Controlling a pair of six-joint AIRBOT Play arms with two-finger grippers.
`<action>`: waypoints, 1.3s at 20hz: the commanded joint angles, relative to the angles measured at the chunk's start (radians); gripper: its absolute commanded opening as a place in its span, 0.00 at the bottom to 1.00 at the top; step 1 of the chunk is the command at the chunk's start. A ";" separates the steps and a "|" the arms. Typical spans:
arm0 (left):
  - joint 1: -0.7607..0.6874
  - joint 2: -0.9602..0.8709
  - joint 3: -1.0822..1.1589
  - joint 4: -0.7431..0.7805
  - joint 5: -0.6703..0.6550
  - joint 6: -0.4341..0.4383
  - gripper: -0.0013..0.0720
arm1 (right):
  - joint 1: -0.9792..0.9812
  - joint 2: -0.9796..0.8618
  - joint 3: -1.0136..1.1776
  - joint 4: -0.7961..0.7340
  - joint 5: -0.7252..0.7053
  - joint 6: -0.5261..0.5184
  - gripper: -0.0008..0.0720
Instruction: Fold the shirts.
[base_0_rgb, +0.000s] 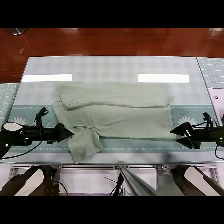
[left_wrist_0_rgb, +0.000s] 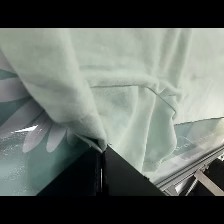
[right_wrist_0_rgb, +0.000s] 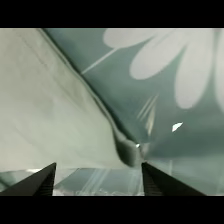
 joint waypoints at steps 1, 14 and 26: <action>-0.001 0.000 0.001 0.000 0.006 0.000 0.06 | 0.000 -0.075 0.001 0.055 -0.007 -0.040 0.87; -0.001 0.000 0.170 -0.034 -0.036 -0.002 0.06 | 0.163 -0.118 0.218 0.225 -0.011 -0.188 0.03; -0.093 -0.469 0.821 -0.060 0.038 -0.210 0.06 | 0.345 -0.401 0.691 0.255 -0.118 -0.048 0.03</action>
